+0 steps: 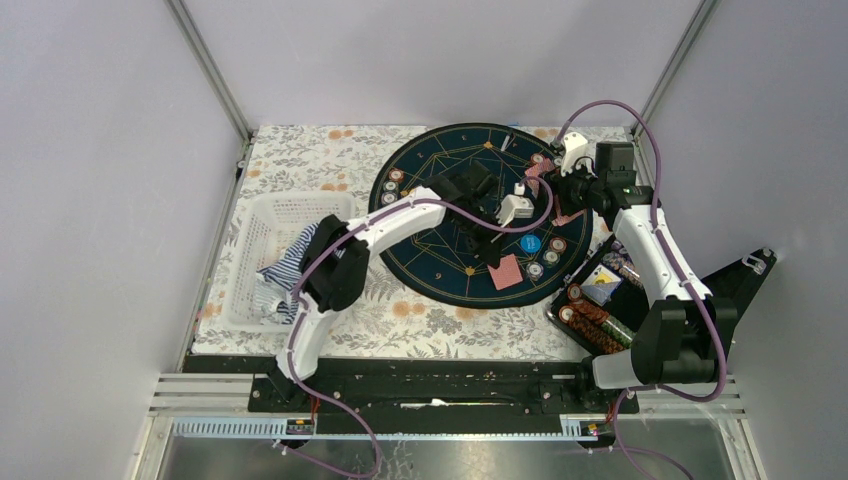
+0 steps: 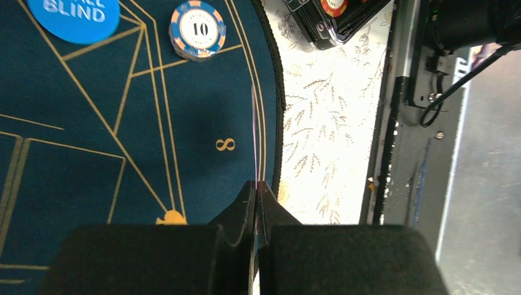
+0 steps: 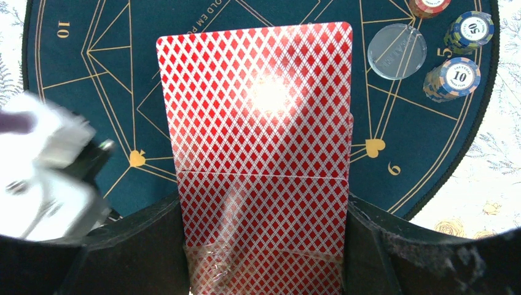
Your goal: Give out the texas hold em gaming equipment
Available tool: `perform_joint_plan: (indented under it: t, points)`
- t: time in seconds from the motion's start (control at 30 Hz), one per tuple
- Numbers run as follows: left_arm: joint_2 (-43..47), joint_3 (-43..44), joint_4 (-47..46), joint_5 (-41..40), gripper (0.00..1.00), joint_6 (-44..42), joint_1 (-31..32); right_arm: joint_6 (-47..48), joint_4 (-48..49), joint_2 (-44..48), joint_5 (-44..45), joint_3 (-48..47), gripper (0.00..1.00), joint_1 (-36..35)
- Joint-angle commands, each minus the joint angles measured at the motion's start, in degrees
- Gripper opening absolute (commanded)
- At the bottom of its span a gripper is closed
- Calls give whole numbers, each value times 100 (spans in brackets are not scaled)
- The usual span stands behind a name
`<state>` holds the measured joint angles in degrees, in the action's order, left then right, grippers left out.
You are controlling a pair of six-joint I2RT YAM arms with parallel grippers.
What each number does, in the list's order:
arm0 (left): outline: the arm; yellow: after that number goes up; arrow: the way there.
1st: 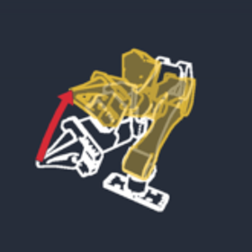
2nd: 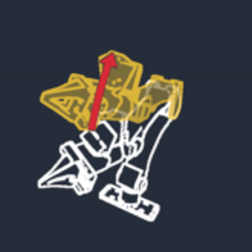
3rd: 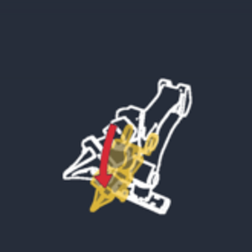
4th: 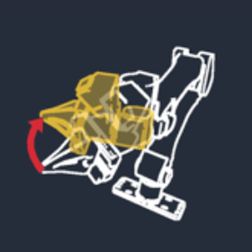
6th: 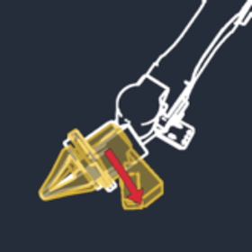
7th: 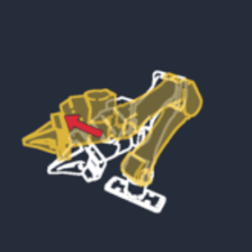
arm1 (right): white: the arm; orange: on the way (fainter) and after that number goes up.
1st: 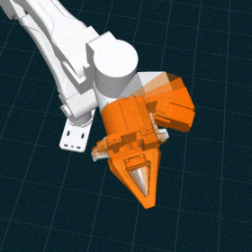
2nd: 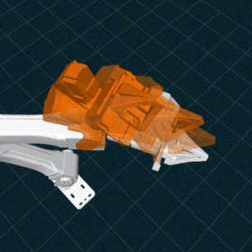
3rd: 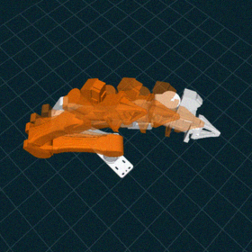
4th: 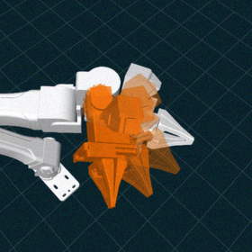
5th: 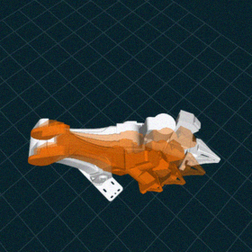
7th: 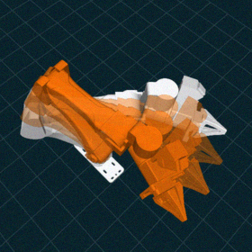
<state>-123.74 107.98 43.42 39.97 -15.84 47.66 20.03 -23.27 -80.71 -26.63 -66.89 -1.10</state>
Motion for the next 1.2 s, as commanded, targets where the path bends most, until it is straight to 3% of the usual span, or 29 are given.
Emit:
perform_joint_plan:
  t: [0.0, 0.17, 0.37, 0.7, 1.17]
  points:
    - [-349, 550, 269, 1279, 0, 312, -163, -45, 291, 44, -97, -164, 1, 22]
    - [-798, 801, 281, 1799, 0, 496, -330, -26, 312, 53, -88, -131, 1, 22]
    - [-1217, 1059, 275, 1817, 0, 619, -367, -28, 315, 55, -97, -113, 1, 28]
    - [-1620, 1248, -121, 977, 3, 911, -462, -40, 362, 117, -44, -59, 2, 32]
    - [-2074, 1733, -120, 175, 21, 924, -463, -26, 382, 141, -80, -10, 2, 31]
